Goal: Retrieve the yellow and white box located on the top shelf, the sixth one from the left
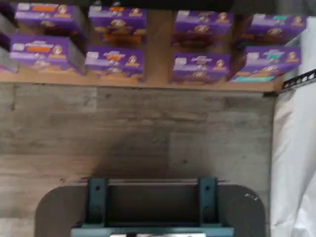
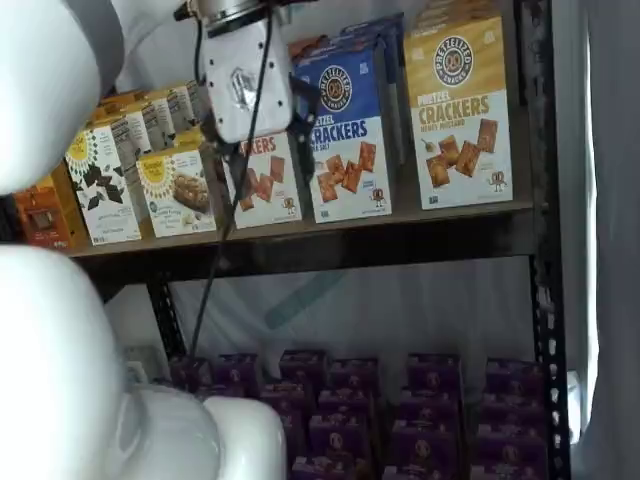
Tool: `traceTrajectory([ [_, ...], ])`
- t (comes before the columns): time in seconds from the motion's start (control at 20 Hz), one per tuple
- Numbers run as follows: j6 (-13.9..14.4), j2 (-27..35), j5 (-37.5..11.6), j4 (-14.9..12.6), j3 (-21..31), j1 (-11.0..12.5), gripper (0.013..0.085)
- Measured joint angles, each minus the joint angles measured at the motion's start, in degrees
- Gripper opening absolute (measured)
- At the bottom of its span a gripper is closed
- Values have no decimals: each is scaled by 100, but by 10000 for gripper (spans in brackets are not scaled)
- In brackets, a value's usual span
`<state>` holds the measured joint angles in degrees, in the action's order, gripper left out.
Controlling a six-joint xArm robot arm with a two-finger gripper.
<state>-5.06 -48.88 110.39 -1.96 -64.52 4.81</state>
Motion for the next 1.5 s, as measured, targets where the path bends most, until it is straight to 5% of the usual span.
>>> traceTrajectory([
  [0.5,-1559,423,-1156,184,62,1674,850],
  [1.5,-2674,1826,-2520,714,-914,2909,850],
])
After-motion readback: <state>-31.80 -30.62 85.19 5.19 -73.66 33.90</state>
